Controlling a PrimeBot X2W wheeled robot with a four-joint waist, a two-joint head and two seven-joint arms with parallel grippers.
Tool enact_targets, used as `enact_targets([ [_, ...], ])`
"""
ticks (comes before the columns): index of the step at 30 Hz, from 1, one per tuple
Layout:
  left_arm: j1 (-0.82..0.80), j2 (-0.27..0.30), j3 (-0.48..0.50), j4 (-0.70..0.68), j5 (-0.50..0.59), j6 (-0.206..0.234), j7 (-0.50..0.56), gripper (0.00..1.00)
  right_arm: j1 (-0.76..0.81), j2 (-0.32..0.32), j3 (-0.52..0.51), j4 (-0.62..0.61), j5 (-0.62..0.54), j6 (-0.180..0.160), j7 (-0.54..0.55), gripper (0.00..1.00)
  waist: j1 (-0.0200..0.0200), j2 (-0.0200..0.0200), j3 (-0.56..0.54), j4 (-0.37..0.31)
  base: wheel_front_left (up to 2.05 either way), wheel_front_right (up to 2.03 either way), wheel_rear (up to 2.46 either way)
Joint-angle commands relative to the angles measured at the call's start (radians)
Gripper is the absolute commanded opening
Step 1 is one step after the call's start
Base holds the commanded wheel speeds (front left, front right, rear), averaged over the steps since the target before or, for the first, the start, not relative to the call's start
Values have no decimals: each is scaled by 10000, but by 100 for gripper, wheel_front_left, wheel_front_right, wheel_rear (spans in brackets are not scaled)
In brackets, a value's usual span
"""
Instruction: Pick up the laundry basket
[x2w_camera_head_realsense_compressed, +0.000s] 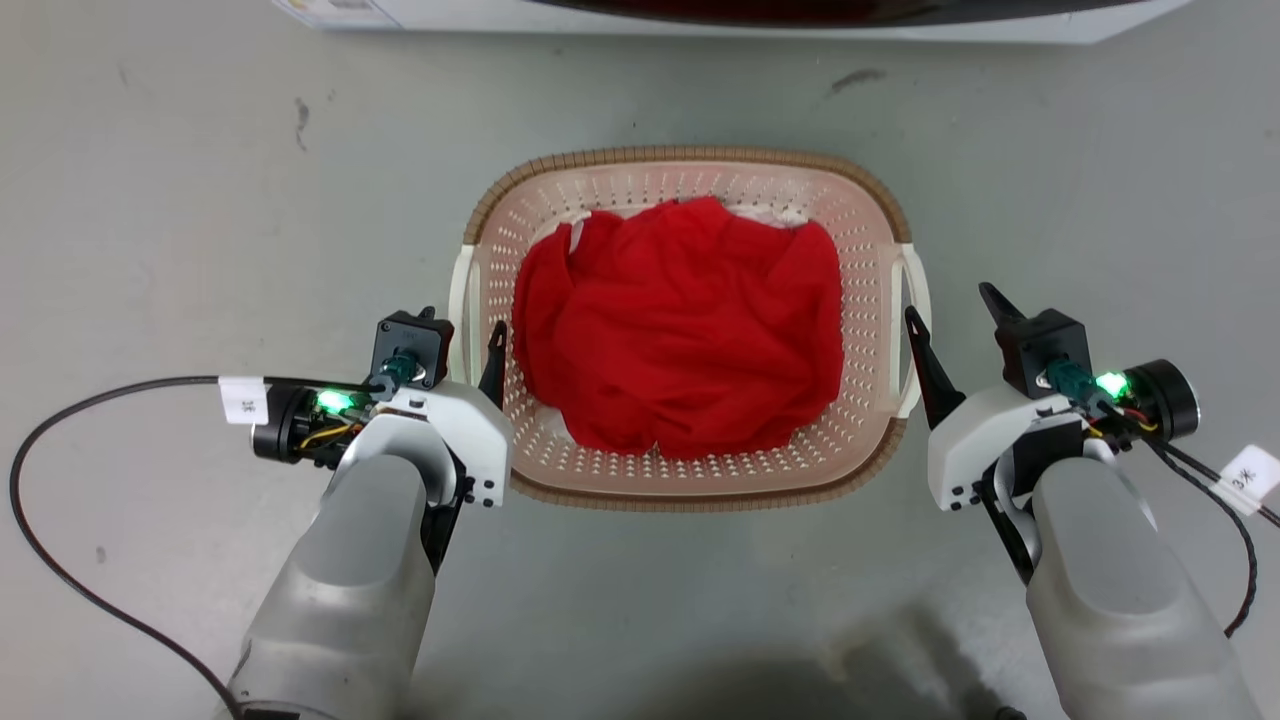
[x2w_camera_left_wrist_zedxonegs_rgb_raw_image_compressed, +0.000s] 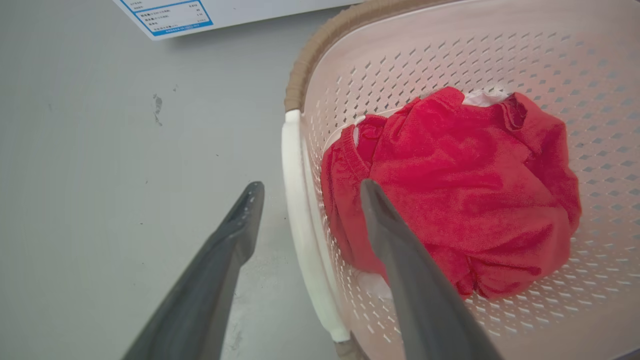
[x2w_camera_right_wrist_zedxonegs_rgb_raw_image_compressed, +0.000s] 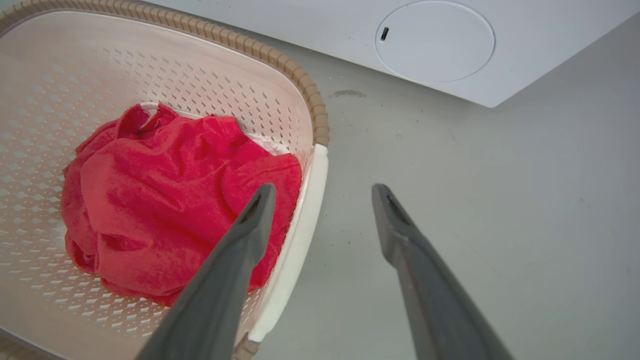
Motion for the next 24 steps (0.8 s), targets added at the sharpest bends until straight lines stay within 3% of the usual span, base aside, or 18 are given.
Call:
enact_targets([
  [1,-269,-10,-39,83,46,-15,-28,100,-292,-5,35,165,3,-7,-22,100,-2,1,333,4,0,0,0],
  [24,-1298,-110,-782,1462,123,-162,-26,100,-1550,-5,286,2528,442,-7,-21,100,-2,1,1395,120,0,0,0],
])
